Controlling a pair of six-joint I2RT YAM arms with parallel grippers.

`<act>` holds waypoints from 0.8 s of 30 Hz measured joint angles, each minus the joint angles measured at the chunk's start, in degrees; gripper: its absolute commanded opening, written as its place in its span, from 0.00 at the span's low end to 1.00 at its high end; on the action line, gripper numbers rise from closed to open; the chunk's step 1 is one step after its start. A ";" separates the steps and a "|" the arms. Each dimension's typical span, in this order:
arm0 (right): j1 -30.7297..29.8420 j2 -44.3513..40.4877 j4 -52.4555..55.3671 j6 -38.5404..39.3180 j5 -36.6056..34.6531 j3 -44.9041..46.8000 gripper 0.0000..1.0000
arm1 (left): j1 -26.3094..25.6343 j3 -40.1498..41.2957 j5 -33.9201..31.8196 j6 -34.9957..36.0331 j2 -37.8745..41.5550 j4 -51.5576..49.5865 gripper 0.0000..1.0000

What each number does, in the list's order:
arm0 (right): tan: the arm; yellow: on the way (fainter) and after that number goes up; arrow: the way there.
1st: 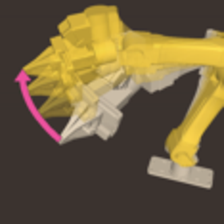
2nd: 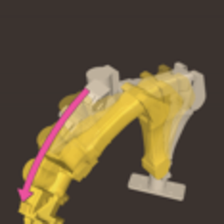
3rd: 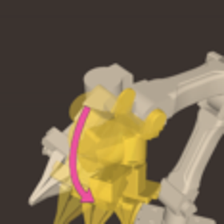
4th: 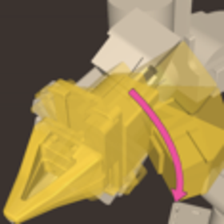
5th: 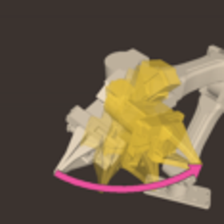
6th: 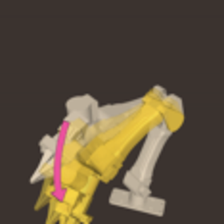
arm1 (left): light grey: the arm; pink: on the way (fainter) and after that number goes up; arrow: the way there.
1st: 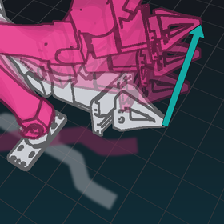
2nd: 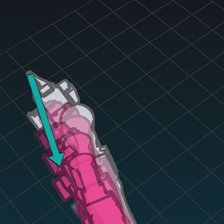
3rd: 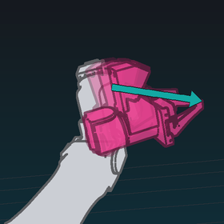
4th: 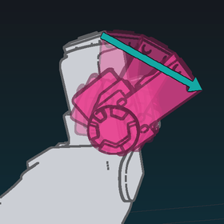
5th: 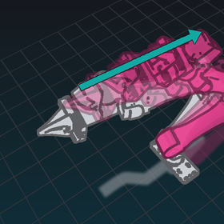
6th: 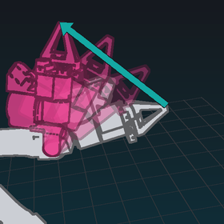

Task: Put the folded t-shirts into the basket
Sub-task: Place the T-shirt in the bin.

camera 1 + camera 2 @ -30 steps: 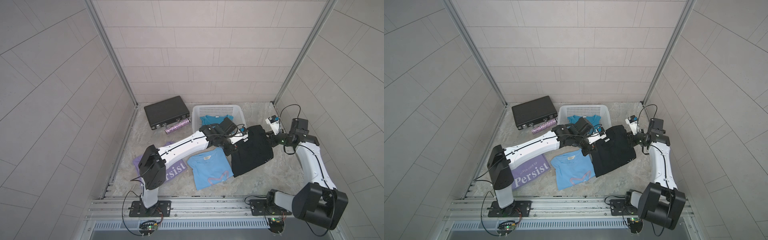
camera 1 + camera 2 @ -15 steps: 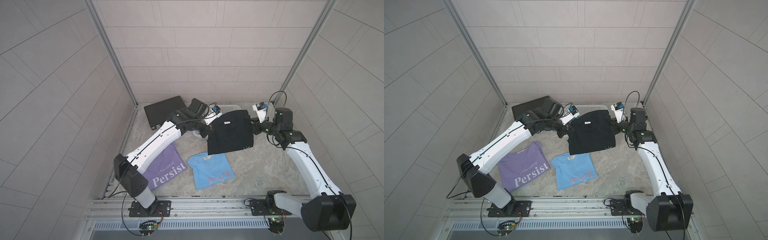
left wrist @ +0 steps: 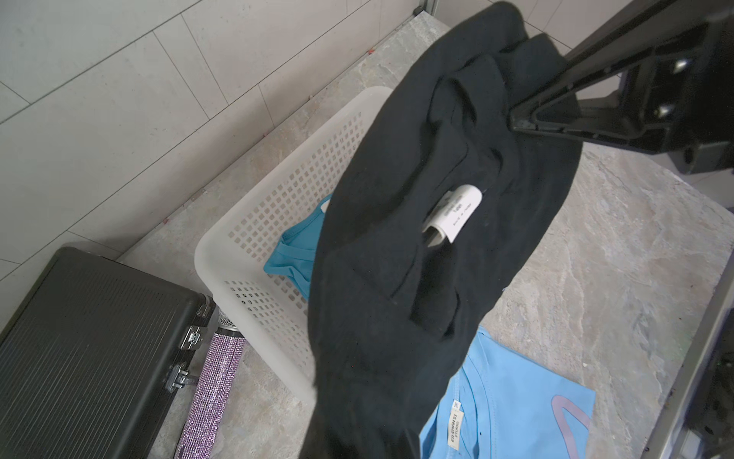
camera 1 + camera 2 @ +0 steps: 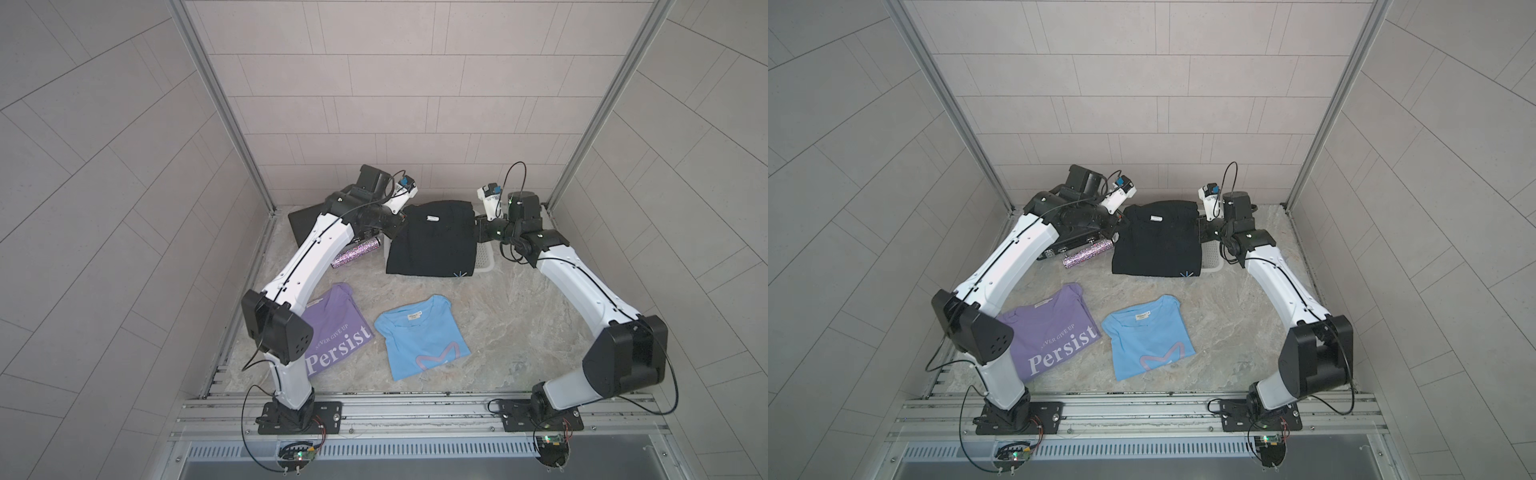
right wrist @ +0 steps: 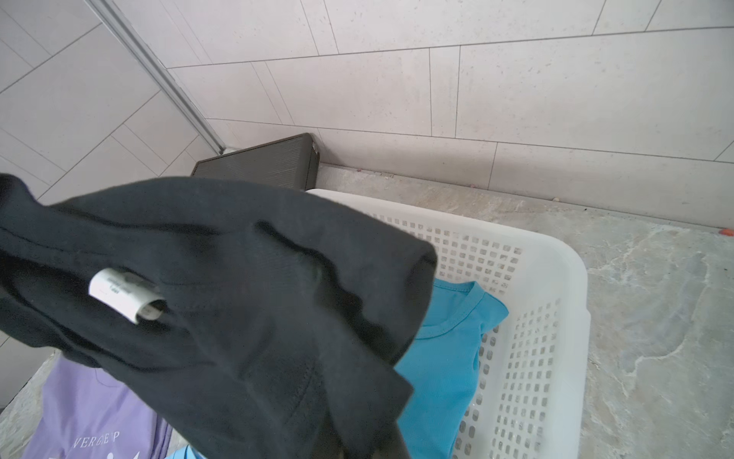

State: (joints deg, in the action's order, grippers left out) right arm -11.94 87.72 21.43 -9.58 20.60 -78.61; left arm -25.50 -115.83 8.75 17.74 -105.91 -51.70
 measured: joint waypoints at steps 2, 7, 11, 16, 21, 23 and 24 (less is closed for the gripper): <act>-0.11 2.71 0.74 -0.24 -0.98 -2.32 0.00 | 0.87 -1.70 0.76 -0.59 -2.80 -0.59 0.00; -0.09 9.31 4.13 0.04 -2.91 -8.11 0.00 | 1.90 -4.15 2.21 -2.19 -8.24 -1.53 0.00; 0.00 13.99 6.60 0.79 -4.00 -11.80 0.00 | 1.99 -6.86 2.51 -3.32 -12.13 -2.25 0.00; 0.72 19.61 8.59 1.84 -4.61 -15.43 0.00 | 2.14 -10.16 2.40 -4.24 -17.09 -2.62 0.00; 1.38 25.27 9.35 3.30 -4.94 -18.88 0.00 | 2.29 -11.30 2.32 -4.31 -21.53 -2.25 0.00; 1.46 27.45 9.77 3.96 -5.22 -20.00 0.00 | 2.29 -11.76 2.25 -4.26 -23.41 -2.23 0.00; 1.46 28.41 9.92 4.28 -5.35 -20.35 0.00 | 2.29 -12.28 2.21 -4.26 -24.57 -2.32 0.00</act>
State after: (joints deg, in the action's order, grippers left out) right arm -10.48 116.14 31.35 -5.30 15.25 -98.96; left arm -23.20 -128.11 10.96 13.47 -130.47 -54.02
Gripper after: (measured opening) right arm 0.100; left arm 0.138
